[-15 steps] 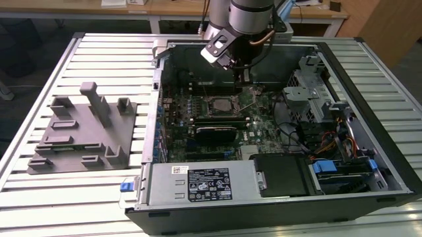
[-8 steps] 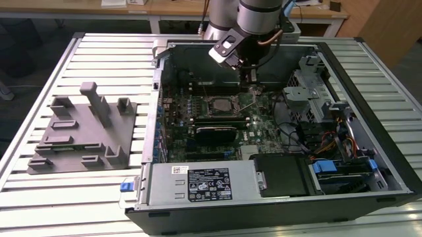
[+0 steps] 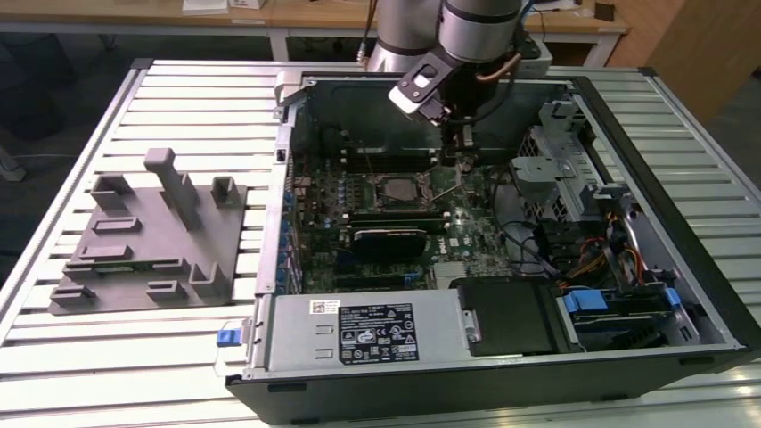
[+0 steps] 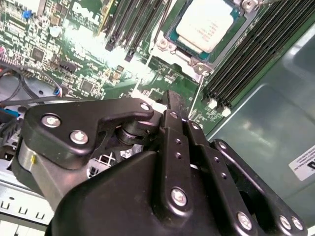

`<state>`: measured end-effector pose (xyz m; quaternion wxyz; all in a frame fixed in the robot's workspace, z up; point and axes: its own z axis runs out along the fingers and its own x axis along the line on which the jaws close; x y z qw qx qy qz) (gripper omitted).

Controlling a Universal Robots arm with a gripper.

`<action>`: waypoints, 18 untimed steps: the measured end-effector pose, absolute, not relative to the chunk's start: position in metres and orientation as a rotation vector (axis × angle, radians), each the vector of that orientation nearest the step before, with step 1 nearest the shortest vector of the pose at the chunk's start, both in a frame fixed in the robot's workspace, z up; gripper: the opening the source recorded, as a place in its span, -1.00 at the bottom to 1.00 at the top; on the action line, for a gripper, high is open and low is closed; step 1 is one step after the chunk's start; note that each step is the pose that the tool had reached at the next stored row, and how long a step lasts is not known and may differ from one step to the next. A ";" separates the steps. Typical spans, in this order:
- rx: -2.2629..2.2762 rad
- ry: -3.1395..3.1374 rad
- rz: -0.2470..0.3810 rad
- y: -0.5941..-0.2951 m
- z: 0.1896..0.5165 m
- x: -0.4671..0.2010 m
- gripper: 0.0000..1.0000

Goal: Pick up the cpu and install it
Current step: 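Close the cpu cover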

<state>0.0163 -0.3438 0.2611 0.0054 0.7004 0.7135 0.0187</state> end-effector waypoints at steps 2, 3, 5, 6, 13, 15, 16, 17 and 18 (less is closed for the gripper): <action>2.190 2.236 0.059 -0.342 0.260 0.019 -0.79; 2.190 2.237 0.058 -0.342 0.260 0.021 -0.79; 2.189 2.238 0.058 -0.340 0.259 0.024 -0.79; 2.189 2.238 0.058 -0.339 0.259 0.025 -0.79; 2.187 2.241 0.058 -0.334 0.256 0.039 -0.79; 2.186 2.241 0.058 -0.334 0.256 0.042 -0.79; 2.186 2.242 0.058 -0.333 0.255 0.044 -0.79; 2.186 2.242 0.058 -0.333 0.255 0.045 -0.79; 2.186 2.242 0.057 -0.333 0.255 0.047 -0.79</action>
